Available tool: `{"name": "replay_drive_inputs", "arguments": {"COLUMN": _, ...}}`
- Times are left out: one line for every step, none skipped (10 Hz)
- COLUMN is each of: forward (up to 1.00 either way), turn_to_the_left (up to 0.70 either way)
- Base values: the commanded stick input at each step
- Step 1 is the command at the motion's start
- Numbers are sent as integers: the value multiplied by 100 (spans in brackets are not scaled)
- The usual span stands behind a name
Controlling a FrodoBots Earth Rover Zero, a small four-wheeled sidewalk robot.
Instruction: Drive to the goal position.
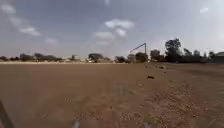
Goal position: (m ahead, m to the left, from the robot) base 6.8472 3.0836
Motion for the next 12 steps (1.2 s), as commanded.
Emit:
{"name": "replay_drive_inputs", "arguments": {"forward": 100, "turn_to_the_left": 0}}
{"name": "replay_drive_inputs", "arguments": {"forward": 100, "turn_to_the_left": 0}}
{"name": "replay_drive_inputs", "arguments": {"forward": 100, "turn_to_the_left": 0}}
{"name": "replay_drive_inputs", "arguments": {"forward": 100, "turn_to_the_left": -2}}
{"name": "replay_drive_inputs", "arguments": {"forward": 100, "turn_to_the_left": -14}}
{"name": "replay_drive_inputs", "arguments": {"forward": 100, "turn_to_the_left": -27}}
{"name": "replay_drive_inputs", "arguments": {"forward": 100, "turn_to_the_left": -15}}
{"name": "replay_drive_inputs", "arguments": {"forward": 100, "turn_to_the_left": -3}}
{"name": "replay_drive_inputs", "arguments": {"forward": 100, "turn_to_the_left": 0}}
{"name": "replay_drive_inputs", "arguments": {"forward": 100, "turn_to_the_left": 0}}
{"name": "replay_drive_inputs", "arguments": {"forward": 100, "turn_to_the_left": 0}}
{"name": "replay_drive_inputs", "arguments": {"forward": 100, "turn_to_the_left": 0}}
